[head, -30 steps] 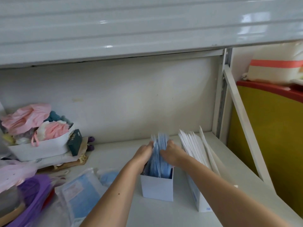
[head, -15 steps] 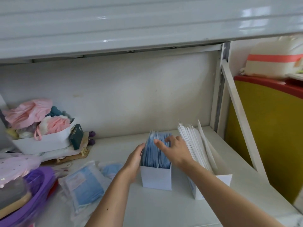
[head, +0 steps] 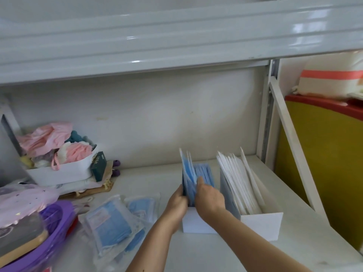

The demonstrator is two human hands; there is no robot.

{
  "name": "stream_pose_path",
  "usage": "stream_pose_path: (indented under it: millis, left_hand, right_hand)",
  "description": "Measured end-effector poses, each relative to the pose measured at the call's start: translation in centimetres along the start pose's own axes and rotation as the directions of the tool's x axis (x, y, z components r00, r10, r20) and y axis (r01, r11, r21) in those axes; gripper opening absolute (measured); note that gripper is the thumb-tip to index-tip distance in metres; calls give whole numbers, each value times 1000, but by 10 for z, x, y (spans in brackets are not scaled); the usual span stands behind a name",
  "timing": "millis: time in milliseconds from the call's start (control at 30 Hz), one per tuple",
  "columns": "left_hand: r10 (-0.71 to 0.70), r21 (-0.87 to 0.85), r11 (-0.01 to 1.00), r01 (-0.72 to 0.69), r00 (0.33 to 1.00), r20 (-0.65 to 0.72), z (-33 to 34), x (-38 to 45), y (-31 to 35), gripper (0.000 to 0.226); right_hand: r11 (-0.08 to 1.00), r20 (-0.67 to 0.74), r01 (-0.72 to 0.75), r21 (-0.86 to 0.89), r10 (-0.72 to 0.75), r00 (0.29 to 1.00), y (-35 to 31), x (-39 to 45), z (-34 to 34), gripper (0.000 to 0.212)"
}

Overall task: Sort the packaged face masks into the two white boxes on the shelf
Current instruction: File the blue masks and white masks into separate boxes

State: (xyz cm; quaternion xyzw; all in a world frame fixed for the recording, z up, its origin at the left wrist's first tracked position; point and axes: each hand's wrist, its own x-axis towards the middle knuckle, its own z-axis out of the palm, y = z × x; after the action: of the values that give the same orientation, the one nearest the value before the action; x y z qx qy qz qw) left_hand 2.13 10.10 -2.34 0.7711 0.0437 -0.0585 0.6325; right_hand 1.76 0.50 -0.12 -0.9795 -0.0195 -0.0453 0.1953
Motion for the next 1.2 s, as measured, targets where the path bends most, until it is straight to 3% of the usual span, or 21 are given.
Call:
stream_pose_path:
  millis: [67,200,300,400,567,700,767,833,933,1033,1200]
  left_hand:
    - [20,12,1000,-20,1000,-11,0,-3,1,34]
    - [30,60,998,-30,1000,-8,-4,-4,3,35]
    - [15,83,996,-13,999,-28,-4,-1,4,35]
    - [8,94,996,-4,999,-45,-4,1,6,35]
    - [48,124,992,-37,995,-84,-5,9,2,34]
    - [150,172,977,-128,981,-124,-4,16,10,30]
    - [227,259,946,-194,968,-104,-3,26,14,32]
    - [251,390,895,-218,967,-34,0,40,16,43]
    - [185,675,711,-197,979,90,4,60,14,48]
    - [119,834,528,-161,986,115,4,69,13,50]
    - [163,834,520,-183,980,114,3,74,3,51]
  right_hand:
    - [1000,29,-21,-18,22,999,-2,-2,-2,37]
    - [997,11,-60,56,59,998,-9,5,-20,54]
    - [992,-56,-26,120,33,998,-10,15,-29,37]
    - [998,4,-6,66,6,1000,-6,24,-28,45]
    - [995,134,9,-95,4,991,7,21,-15,22]
    - [999,-22,32,8,-32,999,16,36,-12,31]
    - [993,-72,118,-5,-118,990,25,42,-7,34]
    - [971,44,199,-129,-195,980,33,46,4,36]
    - [933,222,245,-264,-189,957,42,49,21,49]
    - [922,273,253,-293,-173,946,42,49,20,60]
    - [921,286,260,-291,-175,942,38,52,21,64]
